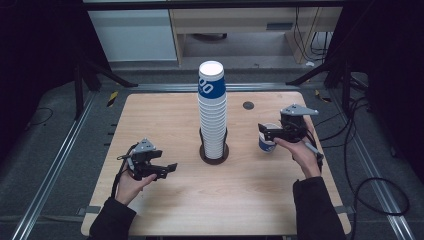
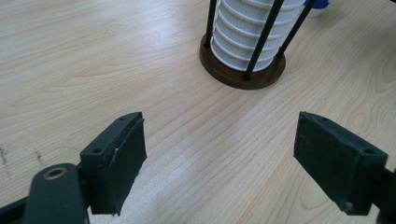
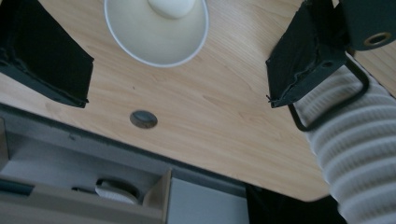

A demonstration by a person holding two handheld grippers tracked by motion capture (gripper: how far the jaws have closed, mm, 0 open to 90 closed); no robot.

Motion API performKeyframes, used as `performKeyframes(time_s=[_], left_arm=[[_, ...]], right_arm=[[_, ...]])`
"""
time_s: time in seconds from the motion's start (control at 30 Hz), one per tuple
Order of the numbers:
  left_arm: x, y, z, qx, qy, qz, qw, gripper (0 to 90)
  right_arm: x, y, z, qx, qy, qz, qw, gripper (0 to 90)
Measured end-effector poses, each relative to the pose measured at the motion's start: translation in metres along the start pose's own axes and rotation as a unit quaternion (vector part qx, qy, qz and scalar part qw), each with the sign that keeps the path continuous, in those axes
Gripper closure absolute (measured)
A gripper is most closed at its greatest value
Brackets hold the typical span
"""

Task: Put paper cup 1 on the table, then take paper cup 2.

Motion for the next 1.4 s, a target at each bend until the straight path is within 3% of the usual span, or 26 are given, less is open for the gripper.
performKeyframes(time_s=[0.27, 0.43, 0.67, 1.17, 1.4], left_arm=[[0.001, 0.001, -0.001, -0.001, 0.000, -0.004, 1.0000, 16.4], [0.001, 0.000, 0.000, 0.000, 0.001, -0.004, 1.0000, 16.4], [0.002, 0.001, -0.001, -0.001, 0.000, -0.006, 1.0000, 16.4], [0.003, 0.003, -0.003, -0.006, 0.003, -0.003, 1.0000, 16.3], [0.002, 0.003, -0.003, -0.004, 0.000, -0.002, 1.0000, 16.2]], right_arm=[[-0.020, -0.017, 0.036, 0.046, 0.003, 0.028, 0.9985, 7.0], [-0.034, -0.024, 0.061, 0.083, 0.004, 0.046, 0.9955, 7.0], [-0.046, -0.023, 0.083, 0.097, -0.007, 0.059, 0.9935, 6.5], [-0.085, -0.013, 0.122, 0.141, -0.006, 0.110, 0.9839, 5.9], [-0.103, -0.004, 0.133, 0.146, -0.002, 0.135, 0.9800, 5.6]])
Point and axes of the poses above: each handheld gripper's, and its own axes: y roughly forward along the jaws, z roughly out of its top, x roughly to its right, the point moved 7 cm from there along y, roughly forward along the jaws, and after that the axes turned 13 degrees about x, right-handed, at the moved point
